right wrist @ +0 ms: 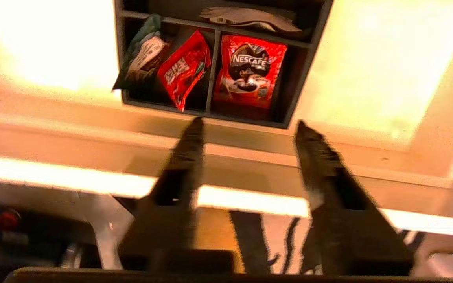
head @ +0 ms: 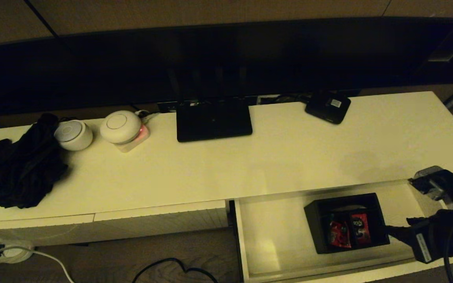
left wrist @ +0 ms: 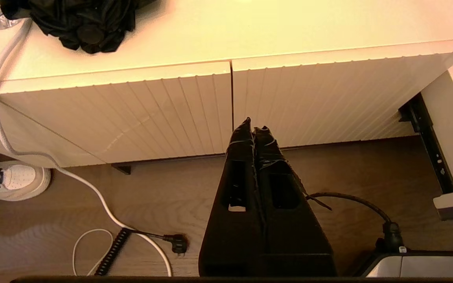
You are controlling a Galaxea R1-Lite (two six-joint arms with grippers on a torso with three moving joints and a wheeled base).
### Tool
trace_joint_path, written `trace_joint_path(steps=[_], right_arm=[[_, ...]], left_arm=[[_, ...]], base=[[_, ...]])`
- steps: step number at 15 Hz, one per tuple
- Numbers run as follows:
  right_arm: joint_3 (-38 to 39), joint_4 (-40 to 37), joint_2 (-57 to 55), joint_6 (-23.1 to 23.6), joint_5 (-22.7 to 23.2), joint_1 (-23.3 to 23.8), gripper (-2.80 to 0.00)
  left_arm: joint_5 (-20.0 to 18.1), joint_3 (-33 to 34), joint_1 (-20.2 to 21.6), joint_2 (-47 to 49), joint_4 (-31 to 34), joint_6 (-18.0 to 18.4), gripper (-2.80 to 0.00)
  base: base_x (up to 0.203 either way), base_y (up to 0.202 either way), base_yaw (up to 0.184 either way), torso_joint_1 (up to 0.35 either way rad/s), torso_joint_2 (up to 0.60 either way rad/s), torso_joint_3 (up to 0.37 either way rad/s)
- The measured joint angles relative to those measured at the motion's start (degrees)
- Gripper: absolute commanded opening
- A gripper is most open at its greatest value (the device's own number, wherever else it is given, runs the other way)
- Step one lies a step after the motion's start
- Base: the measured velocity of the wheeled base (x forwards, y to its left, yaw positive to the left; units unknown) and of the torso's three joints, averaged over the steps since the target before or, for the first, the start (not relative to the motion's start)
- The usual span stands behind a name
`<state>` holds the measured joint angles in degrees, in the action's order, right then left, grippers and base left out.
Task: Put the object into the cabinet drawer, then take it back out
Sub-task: Close the drawer
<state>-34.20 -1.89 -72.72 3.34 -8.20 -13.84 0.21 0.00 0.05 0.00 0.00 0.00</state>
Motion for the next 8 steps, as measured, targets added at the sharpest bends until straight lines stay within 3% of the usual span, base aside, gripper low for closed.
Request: trace_joint_path(steps=[2, 4, 8], right_arm=[[-0.01, -2.64, 3.97, 3.53, 0.22, -0.11, -2.80], [0.92, -7.16, 7.86, 10.48, 1.18, -0.35, -2.80], [2.91, -12.37, 12.97, 22.85, 7.04, -0.84, -2.80]], left_arm=[[0.02, 0.00, 0.00, 0.00, 0.00, 0.00, -2.80], [0.00, 0.00, 0.02, 0.00, 0.00, 0.02, -2.80], [0.01, 0.00, 0.02, 0.00, 0.00, 0.00, -2.80]], base=[[0.000, 0.000, 0.000, 0.000, 0.00, 0.000], [0.000, 0.000, 0.000, 0.000, 0.00, 0.000], [0.000, 0.000, 0.000, 0.000, 0.00, 0.000]])
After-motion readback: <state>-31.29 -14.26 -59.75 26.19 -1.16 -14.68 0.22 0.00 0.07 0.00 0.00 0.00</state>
